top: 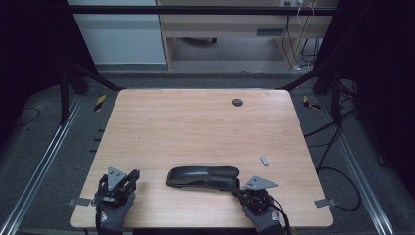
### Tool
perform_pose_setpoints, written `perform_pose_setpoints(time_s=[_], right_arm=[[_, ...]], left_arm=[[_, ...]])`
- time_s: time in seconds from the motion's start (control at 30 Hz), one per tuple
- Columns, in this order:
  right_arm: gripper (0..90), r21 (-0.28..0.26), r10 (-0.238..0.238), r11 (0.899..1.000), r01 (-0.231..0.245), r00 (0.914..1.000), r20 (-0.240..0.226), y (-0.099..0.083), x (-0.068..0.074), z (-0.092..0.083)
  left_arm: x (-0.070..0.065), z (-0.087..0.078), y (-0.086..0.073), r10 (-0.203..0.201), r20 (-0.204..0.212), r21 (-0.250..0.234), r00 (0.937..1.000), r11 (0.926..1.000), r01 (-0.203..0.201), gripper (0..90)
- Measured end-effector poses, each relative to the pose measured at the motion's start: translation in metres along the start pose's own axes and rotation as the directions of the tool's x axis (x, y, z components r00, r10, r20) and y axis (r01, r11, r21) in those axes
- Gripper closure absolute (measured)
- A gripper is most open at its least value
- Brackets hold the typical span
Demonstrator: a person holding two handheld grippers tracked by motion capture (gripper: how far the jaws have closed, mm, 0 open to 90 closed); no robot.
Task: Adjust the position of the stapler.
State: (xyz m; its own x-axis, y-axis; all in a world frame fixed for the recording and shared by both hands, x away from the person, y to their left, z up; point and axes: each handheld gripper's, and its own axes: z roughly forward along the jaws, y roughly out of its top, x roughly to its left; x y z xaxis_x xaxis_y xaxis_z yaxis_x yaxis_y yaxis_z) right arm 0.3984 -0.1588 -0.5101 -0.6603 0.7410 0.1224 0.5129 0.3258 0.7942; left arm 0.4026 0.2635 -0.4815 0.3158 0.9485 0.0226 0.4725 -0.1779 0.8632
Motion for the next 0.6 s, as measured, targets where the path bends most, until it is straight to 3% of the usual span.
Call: perform_pose_setpoints(time_s=[0.33, 0.6], right_arm=[[90.0, -0.002, 0.006, 1.000, -0.006, 0.9998, 0.018, 0.0025, -0.0027, 0.0018], [87.7, -0.041, 0.003, 0.999, -0.002, 0.9996, 0.027, 0.0040, -0.0031, -0.0070]], left_arm=[[-0.0013, -0.0007, 0.0010, 0.012, -0.005, -0.002, 0.9999, 0.9999, -0.012, 82.9], [-0.0079, -0.0046, 0.0068, 0.040, -0.003, -0.022, 0.9992, 0.9990, -0.040, 74.3]])
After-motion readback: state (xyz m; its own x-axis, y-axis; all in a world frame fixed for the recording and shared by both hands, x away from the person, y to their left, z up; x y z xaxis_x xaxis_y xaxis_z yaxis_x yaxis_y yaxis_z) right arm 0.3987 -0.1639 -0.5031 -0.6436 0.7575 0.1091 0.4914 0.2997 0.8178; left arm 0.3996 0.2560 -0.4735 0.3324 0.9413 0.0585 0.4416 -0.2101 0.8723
